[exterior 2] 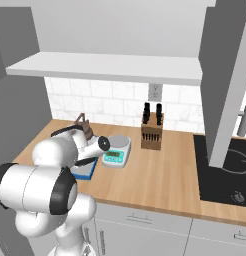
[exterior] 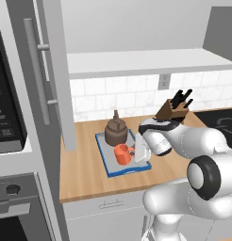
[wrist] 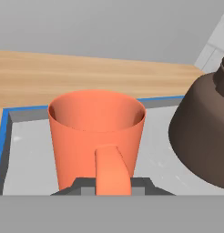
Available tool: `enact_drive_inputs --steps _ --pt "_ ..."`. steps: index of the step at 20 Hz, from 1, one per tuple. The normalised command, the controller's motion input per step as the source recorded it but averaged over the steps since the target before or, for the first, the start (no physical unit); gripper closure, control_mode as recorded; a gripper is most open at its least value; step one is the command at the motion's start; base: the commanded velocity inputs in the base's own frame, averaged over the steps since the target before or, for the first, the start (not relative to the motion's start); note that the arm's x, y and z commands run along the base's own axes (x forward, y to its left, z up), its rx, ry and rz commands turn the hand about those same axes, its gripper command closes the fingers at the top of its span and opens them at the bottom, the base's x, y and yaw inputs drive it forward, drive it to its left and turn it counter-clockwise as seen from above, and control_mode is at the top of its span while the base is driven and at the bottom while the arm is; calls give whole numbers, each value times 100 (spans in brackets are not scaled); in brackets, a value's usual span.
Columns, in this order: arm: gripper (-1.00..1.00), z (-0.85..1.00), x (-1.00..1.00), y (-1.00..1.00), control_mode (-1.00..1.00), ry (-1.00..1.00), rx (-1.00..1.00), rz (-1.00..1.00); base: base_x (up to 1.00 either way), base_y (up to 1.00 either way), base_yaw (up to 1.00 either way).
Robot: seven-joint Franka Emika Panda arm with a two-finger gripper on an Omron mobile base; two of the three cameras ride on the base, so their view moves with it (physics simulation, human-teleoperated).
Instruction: Pick the kettle from the counter and place it on the tray. Then pick the mug from the cabinet and place it on the tray. Then close the cabinet doors.
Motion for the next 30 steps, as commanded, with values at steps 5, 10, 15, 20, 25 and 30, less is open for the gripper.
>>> enact_drive_inputs --steps 5,10,15,20,25,30 --pt "100 -19 12 1 -100 -5 -1 0 0 0 0" --pt "-100 -3 0 0 -100 -4 -7 1 0 0 0" --pt "-100 0 -2 -8 -100 0 -8 2 0 0 0" --pt "-100 17 -5 -12 -100 0 -5 2 0 0 0" --pt "-100 41 -22 -14 -100 0 -1 0 0 0 0" --pt "-100 58 -35 -9 -100 11 0 0 0 0 0"
